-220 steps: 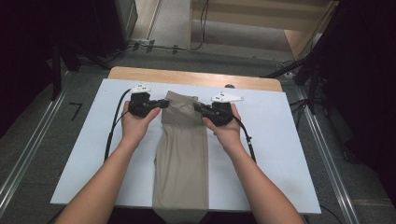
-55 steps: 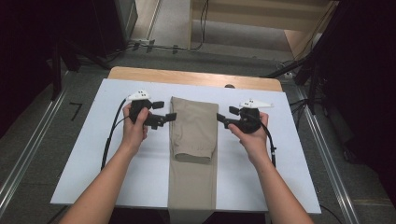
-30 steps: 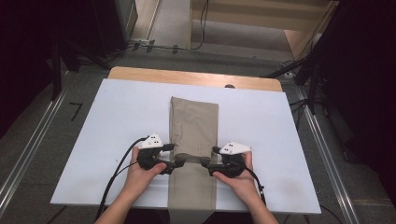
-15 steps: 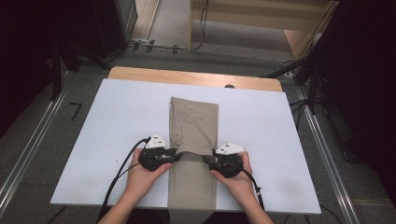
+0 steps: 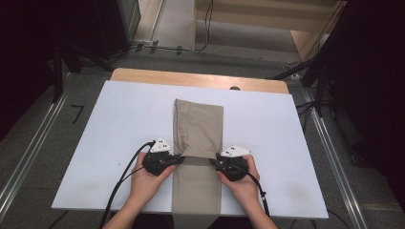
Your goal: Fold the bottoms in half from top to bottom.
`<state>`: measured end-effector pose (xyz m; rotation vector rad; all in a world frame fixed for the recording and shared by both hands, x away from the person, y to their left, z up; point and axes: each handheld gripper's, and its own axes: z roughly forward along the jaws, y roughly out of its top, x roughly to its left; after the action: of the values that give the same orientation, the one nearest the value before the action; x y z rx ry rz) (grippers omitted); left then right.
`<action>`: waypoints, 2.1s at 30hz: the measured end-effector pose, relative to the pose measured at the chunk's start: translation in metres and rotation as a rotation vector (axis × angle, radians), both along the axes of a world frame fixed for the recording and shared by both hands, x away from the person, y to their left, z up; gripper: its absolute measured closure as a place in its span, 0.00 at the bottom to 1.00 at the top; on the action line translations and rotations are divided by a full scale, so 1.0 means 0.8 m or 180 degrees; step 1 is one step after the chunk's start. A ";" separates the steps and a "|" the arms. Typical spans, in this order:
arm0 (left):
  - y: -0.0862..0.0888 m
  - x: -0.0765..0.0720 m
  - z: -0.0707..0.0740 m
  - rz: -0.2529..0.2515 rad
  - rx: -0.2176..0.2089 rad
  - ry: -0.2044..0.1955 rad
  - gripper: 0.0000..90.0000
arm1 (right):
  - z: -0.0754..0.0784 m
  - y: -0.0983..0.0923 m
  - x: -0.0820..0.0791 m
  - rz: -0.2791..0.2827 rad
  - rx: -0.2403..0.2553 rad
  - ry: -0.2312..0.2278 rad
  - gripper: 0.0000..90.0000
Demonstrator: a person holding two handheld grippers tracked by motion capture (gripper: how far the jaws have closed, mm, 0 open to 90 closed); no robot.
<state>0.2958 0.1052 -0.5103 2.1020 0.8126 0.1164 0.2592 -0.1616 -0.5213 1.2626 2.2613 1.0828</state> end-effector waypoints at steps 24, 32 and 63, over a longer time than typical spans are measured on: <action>0.006 -0.015 0.017 -0.0212 -0.0244 -0.0081 0.98 | 0.016 -0.018 -0.019 0.0073 0.0317 -0.0224 0.90; 0.011 -0.037 0.028 -0.0256 -0.0249 -0.0104 0.98 | 0.027 -0.017 -0.037 0.0145 0.0356 -0.0251 0.90; 0.038 -0.158 0.044 -0.0617 -0.0412 0.0087 0.97 | 0.050 -0.009 -0.174 0.0421 0.0360 -0.0187 0.90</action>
<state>0.1695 0.1354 -0.4751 2.0507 0.6116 -0.0675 0.1204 -0.1690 -0.4816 1.1200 2.2950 1.2939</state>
